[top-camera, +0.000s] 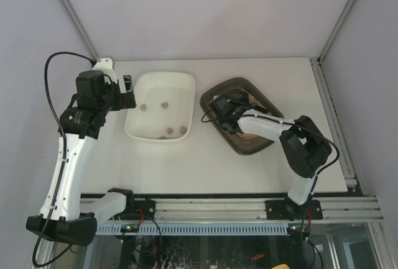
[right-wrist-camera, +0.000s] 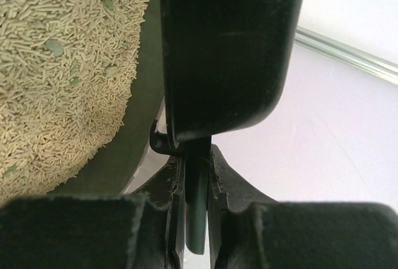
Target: Clean the litter box
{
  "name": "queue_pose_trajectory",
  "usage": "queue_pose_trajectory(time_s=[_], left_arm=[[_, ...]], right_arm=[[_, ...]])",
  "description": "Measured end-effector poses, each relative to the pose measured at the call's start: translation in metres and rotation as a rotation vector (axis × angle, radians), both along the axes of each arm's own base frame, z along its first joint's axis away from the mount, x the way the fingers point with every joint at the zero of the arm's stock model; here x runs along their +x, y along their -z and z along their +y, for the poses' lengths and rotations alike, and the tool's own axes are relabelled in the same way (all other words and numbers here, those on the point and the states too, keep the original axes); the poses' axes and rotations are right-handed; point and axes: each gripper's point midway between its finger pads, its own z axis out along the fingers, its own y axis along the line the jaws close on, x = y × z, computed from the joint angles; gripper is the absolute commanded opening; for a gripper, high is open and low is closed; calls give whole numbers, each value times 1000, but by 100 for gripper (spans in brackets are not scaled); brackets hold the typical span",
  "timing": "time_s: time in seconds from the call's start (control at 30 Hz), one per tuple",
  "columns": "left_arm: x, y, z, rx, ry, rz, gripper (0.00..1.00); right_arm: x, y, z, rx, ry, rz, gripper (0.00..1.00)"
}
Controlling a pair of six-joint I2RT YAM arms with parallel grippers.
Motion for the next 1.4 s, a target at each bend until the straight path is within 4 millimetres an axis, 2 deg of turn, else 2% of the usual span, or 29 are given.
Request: queue_pose_trajectory(time_s=[0.2, 0.47, 1.03, 1.4], left_arm=[[0, 0, 0, 0, 0, 0, 100], [1, 0, 0, -1, 1, -1, 100], [5, 3, -2, -11, 3, 7, 100], [9, 11, -3, -10, 2, 20, 100]], right_arm=[[6, 4, 0, 8, 18, -29, 0], [5, 12, -1, 26, 38, -32, 0], [-18, 28, -13, 35, 82, 48, 0], [-10, 28, -17, 45, 88, 41, 0]])
